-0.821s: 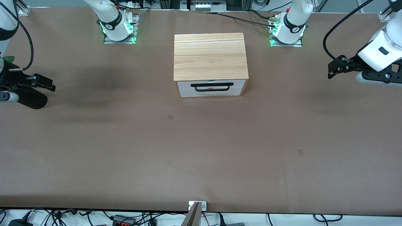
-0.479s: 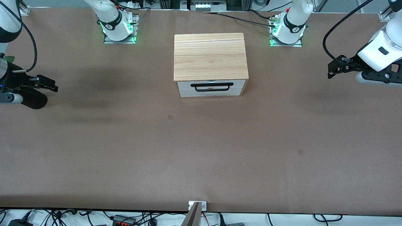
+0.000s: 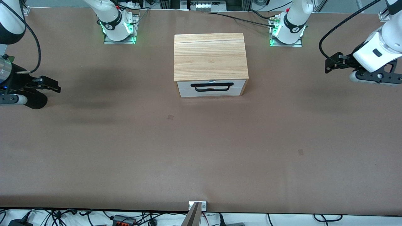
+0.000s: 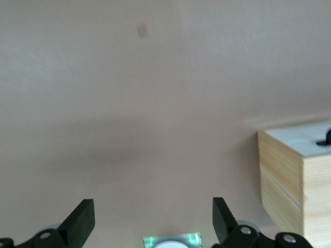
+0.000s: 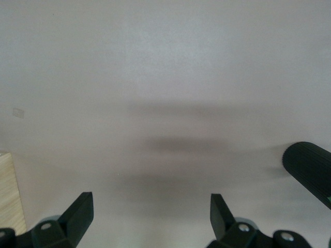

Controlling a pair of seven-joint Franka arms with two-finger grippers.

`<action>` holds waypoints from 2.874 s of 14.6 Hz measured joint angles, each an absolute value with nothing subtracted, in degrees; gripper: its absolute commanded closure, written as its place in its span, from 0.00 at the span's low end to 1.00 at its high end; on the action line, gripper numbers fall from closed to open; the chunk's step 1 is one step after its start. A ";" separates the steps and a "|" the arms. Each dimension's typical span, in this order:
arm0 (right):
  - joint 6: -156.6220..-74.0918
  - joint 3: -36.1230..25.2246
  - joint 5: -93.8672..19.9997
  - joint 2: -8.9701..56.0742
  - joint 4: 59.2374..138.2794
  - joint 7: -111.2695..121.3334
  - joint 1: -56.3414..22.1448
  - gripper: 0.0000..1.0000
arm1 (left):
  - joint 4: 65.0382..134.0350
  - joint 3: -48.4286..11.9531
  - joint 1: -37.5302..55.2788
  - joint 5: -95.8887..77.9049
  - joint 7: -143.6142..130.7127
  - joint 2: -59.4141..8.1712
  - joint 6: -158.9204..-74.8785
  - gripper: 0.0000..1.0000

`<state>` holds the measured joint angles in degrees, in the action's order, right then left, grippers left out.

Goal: Pull top drawer with both arms simultaneously
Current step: 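Move both grippers from rest toward the drawer's black handle, then close both grippers on the black handle ends from either side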

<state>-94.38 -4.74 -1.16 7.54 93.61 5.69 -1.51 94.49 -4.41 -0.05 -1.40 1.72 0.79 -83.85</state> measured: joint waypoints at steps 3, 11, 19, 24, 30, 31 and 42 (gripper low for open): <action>-94.71 -4.69 -1.18 10.30 93.70 5.69 -2.45 0.00 | 94.25 -4.38 -0.15 -6.16 1.74 -0.59 -79.37 0.00; -95.95 -4.56 -4.20 15.74 93.72 5.62 -6.66 0.00 | 94.78 -4.20 -5.29 -30.35 16.04 -11.39 -74.76 0.00; -101.44 -4.50 -42.14 24.54 93.74 9.79 -10.21 0.00 | 104.02 -4.27 -9.84 -59.19 37.13 -22.16 -83.25 0.00; -101.39 -4.45 -57.65 28.14 96.99 24.04 -14.22 0.00 | 106.28 -5.96 -8.25 -69.48 46.08 -28.45 -87.95 0.00; -102.45 -4.06 -67.99 31.41 101.46 34.55 -21.00 0.00 | 113.69 -11.82 -6.59 -78.05 55.01 -31.62 -95.24 0.07; -102.77 -3.82 -69.45 32.02 101.51 35.60 -21.85 0.00 | 114.55 -12.34 -6.58 -78.44 55.64 -31.62 -95.95 0.09; -102.95 -1.13 -83.97 37.93 100.48 47.44 -24.31 0.04 | 120.10 -14.25 -2.62 -85.67 59.91 -31.89 -101.40 0.53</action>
